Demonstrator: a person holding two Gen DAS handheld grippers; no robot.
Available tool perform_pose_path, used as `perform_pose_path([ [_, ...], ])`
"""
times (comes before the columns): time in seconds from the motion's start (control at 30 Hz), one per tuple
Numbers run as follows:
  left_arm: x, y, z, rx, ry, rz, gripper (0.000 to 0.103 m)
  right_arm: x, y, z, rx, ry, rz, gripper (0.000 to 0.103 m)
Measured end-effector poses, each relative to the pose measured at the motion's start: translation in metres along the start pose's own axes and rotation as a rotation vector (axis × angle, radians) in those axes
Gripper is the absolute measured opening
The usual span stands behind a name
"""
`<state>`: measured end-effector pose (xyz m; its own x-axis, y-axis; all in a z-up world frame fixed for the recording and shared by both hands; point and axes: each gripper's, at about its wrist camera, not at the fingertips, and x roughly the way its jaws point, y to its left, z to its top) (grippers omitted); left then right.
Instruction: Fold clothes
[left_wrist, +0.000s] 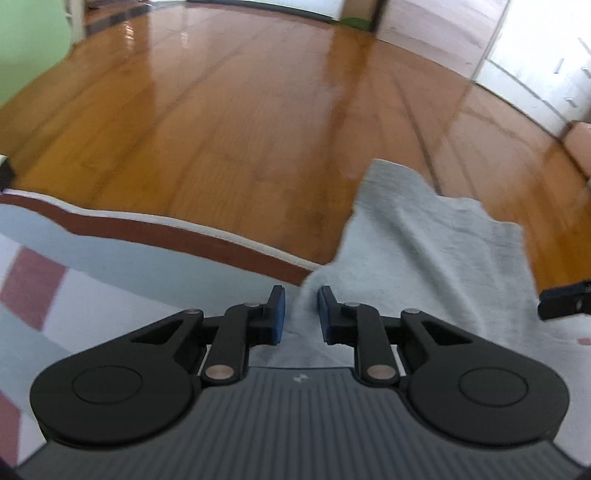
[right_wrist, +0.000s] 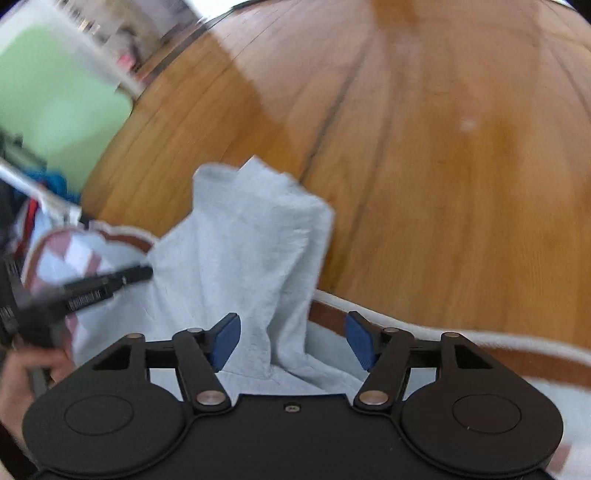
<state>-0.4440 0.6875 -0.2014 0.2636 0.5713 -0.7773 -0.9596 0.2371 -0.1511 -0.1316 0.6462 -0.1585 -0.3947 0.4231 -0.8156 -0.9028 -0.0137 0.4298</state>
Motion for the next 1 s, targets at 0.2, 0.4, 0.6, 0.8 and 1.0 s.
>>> perform_pose_path([
  [0.2, -0.009, 0.060, -0.001, -0.277, -0.031, -0.104, 0.019, 0.035, 0.008, 0.013, 0.006, -0.015, -0.023, 0.072],
  [0.4, -0.011, 0.062, -0.005, -0.265, 0.000, -0.069, 0.019, 0.048, 0.031, 0.021, -0.117, -0.068, -0.087, 0.025],
  [0.6, -0.032, 0.043, -0.008, -0.208, -0.085, -0.128, 0.022, 0.006, 0.091, -0.013, -0.394, -0.193, -0.158, 0.005],
  [0.8, -0.076, 0.047, -0.035, -0.323, -0.075, -0.178, 0.022, -0.047, 0.141, -0.127, -0.688, -0.143, -0.071, 0.005],
  [1.0, -0.106, 0.036, -0.071, -0.397, -0.078, -0.332, 0.022, -0.036, 0.112, -0.221, -0.752, -0.065, -0.178, 0.008],
])
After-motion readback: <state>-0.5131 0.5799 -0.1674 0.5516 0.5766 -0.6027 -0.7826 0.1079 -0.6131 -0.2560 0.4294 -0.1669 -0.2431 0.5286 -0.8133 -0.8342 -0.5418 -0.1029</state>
